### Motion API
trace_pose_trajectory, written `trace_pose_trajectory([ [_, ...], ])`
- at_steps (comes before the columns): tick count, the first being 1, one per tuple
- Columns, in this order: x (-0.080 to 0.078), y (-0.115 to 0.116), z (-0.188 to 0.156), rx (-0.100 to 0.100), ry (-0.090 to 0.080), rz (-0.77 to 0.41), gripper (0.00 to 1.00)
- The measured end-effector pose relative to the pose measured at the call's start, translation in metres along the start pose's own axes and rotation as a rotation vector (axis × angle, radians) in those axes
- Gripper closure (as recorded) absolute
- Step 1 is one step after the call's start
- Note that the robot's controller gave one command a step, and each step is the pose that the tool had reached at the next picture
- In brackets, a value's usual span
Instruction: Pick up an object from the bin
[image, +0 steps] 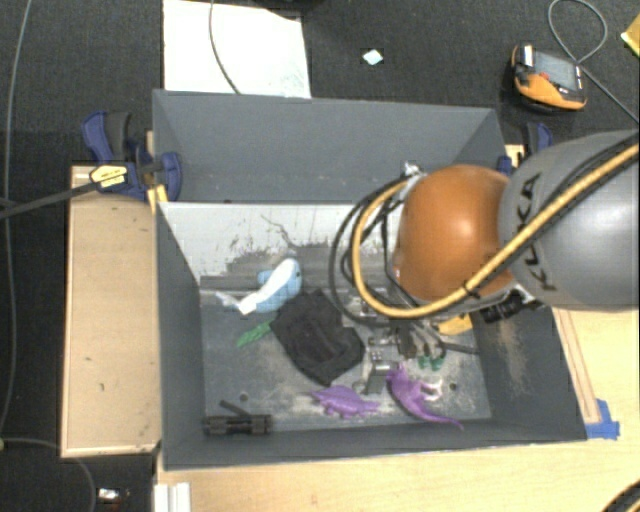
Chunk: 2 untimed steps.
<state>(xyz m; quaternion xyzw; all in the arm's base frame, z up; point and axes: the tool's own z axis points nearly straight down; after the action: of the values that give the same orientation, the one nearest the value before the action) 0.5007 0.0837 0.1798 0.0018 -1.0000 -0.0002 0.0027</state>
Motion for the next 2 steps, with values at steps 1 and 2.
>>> trace_pose_trajectory([
  [1, -0.002, 0.000, -0.003, -0.001, -0.008, 0.005, 0.00],
  [2, -0.081, 0.025, 0.111, -0.002, -0.008, 0.163, 0.00],
])
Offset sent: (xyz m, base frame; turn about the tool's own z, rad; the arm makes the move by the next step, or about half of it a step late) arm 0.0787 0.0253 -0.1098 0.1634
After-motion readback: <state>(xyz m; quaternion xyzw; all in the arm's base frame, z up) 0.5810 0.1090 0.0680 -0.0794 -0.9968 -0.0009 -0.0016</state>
